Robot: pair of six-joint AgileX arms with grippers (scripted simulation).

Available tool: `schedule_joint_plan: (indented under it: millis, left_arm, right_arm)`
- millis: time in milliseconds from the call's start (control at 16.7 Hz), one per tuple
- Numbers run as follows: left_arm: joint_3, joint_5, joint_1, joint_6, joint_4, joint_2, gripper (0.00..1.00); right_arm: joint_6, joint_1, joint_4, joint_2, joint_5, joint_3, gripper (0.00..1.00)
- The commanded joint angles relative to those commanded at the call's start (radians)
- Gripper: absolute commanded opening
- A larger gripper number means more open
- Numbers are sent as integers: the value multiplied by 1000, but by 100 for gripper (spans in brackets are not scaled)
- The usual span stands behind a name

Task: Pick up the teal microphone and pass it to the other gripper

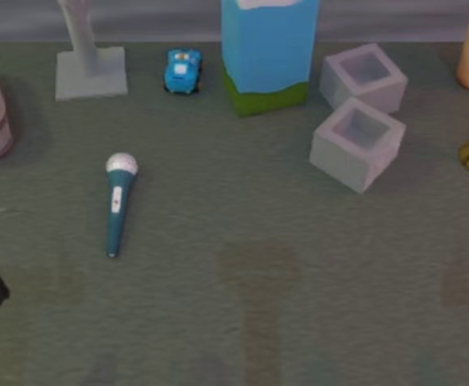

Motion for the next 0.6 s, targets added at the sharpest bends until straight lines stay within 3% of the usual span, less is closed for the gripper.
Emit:
schedule_joint_plan:
  millis: [300,600]
  left_arm:
    - [57,1,-15,-12,-36,62,100]
    - [299,-4,-70,-62,-190,379,100]
  right_arm:
    - [0,0,0,0,0,0,100]
    - [0,0,0,0,0,0,100]
